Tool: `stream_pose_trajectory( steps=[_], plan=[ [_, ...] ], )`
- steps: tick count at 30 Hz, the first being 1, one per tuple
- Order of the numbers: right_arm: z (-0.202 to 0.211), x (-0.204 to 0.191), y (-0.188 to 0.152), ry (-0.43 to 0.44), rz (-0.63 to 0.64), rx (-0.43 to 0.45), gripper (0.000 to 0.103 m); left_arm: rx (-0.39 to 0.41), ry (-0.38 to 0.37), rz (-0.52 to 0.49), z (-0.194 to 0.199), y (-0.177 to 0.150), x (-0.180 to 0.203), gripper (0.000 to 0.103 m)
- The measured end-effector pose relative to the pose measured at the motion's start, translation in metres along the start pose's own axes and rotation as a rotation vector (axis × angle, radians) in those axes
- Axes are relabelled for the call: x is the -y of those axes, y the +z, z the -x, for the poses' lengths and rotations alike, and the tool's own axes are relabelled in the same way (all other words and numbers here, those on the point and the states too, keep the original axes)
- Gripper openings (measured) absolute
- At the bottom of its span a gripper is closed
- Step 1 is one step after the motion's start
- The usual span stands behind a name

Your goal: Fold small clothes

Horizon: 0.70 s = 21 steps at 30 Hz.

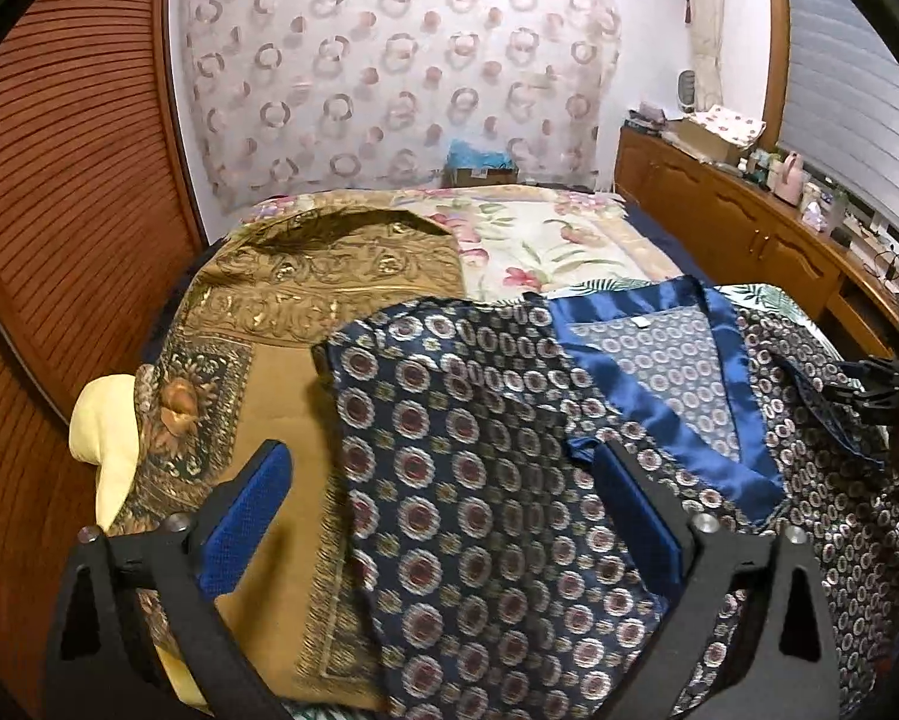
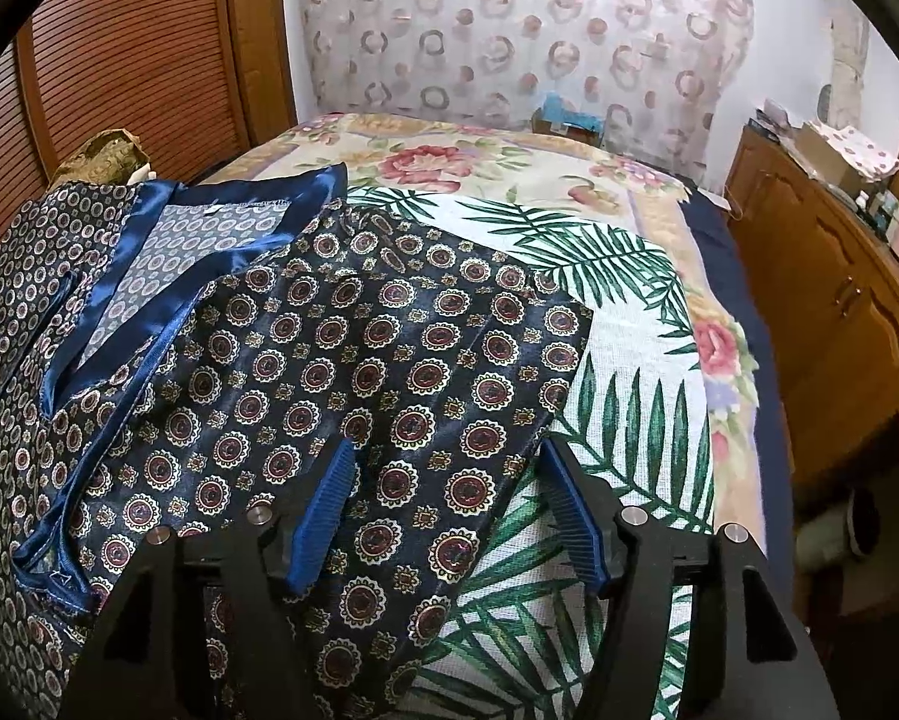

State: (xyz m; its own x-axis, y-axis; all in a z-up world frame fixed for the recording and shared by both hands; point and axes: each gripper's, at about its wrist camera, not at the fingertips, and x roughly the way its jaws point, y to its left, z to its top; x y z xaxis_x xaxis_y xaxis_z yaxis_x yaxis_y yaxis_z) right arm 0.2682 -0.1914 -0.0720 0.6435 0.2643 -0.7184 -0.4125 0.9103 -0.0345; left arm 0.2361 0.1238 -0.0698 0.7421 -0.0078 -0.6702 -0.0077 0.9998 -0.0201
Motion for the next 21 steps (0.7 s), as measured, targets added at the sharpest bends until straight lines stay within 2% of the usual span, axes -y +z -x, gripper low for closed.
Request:
stream_pose_trajectory(
  steps=[3, 5, 6, 8, 14, 21],
  plan=[
    [0.0, 0.001, 0.0, 0.0, -0.002, -0.001, 0.069, -0.014, 0.018, -0.001, -0.007, 0.002, -0.005, 0.095],
    [0.001, 0.0, 0.0, 0.0, -0.001, -0.001, 0.069, -0.026, 0.02, 0.014, -0.011, 0.004, -0.01, 0.07],
    [0.001, 0.0, 0.0, 0.0, -0.001, -0.001, 0.069, -0.036, 0.02, 0.026, -0.014, 0.005, -0.013, 0.069],
    [0.001, 0.0, 0.0, 0.0, -0.001, -0.001, 0.069, -0.038, 0.011, 0.045, -0.015, 0.005, -0.02, 0.057],
    [0.001, 0.001, 0.0, 0.001, 0.0, -0.001, 0.07, -0.049, 0.032, 0.068, -0.022, 0.008, -0.029, 0.04],
    [0.001, 0.001, 0.0, 0.0, 0.0, -0.001, 0.071, -0.055, 0.006, 0.058, -0.026, 0.006, -0.024, 0.03]
  ],
)
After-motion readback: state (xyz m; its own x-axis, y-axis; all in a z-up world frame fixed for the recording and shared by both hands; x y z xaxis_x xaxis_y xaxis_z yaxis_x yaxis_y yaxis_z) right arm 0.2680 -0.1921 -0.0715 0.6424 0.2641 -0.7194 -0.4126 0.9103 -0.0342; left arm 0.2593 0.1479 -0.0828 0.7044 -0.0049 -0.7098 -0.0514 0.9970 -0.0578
